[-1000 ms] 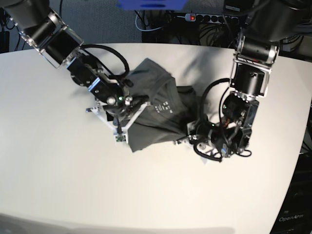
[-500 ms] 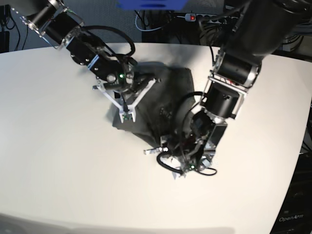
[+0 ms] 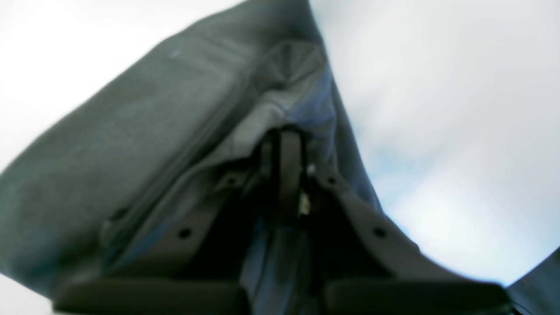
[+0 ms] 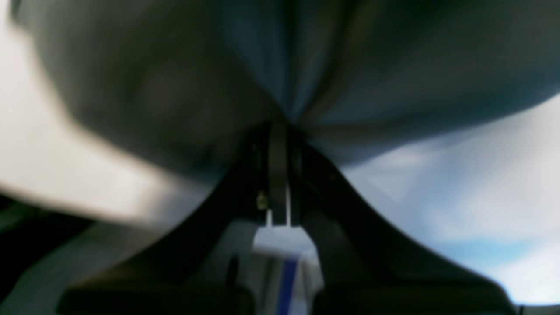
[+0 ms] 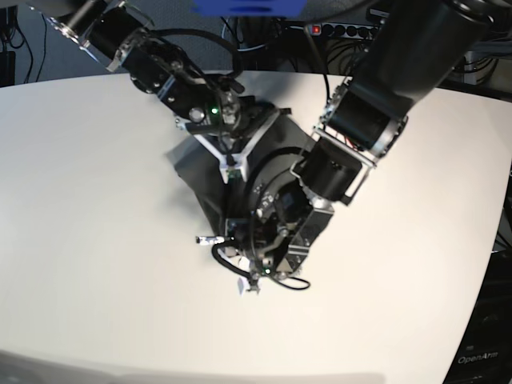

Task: Fold the T-shirt properly
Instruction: 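Grasp the bundle with both grippers and fold it over itself, then release the left gripper and pull it back from the bundle, then press and smooth the folded bundle flat with the right gripper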

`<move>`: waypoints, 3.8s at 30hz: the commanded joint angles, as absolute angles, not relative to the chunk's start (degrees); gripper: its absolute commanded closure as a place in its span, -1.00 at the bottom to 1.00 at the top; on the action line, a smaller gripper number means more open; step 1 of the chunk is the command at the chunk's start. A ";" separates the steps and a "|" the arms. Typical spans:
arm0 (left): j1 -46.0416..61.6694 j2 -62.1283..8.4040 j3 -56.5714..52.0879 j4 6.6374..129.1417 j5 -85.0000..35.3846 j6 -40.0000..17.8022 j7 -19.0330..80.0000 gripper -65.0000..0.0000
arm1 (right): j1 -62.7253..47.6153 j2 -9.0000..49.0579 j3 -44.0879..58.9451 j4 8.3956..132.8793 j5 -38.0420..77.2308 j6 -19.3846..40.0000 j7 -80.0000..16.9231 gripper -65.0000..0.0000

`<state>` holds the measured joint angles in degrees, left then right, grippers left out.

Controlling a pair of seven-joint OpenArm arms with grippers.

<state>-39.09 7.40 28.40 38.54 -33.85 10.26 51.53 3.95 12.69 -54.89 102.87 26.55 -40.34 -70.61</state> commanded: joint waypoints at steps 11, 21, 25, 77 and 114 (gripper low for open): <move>-41.19 8.22 28.35 43.91 -33.98 3.82 50.33 0.94 | 7.16 9.19 -54.81 105.63 27.65 -40.00 -76.18 1.00; -41.10 4.09 28.09 62.46 -45.41 4.44 57.71 0.95 | 8.31 8.84 -54.73 105.71 27.47 -40.00 -77.76 1.00; -39.52 -1.89 26.59 70.46 -51.12 4.79 61.58 0.95 | 9.63 9.45 -54.73 105.89 27.47 -40.00 -77.76 1.00; -5.58 -27.74 -6.55 96.22 -56.22 8.75 72.48 0.95 | 22.55 13.49 -58.15 83.82 13.93 -14.90 -35.21 1.00; -6.02 -27.65 -6.55 96.92 -55.96 8.84 72.48 0.95 | 23.96 19.56 -37.23 42.86 13.85 5.58 -5.93 1.00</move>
<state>-4.93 -26.83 -6.11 95.96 -55.11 9.02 72.93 23.94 18.06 -37.41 43.90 15.35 6.70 0.16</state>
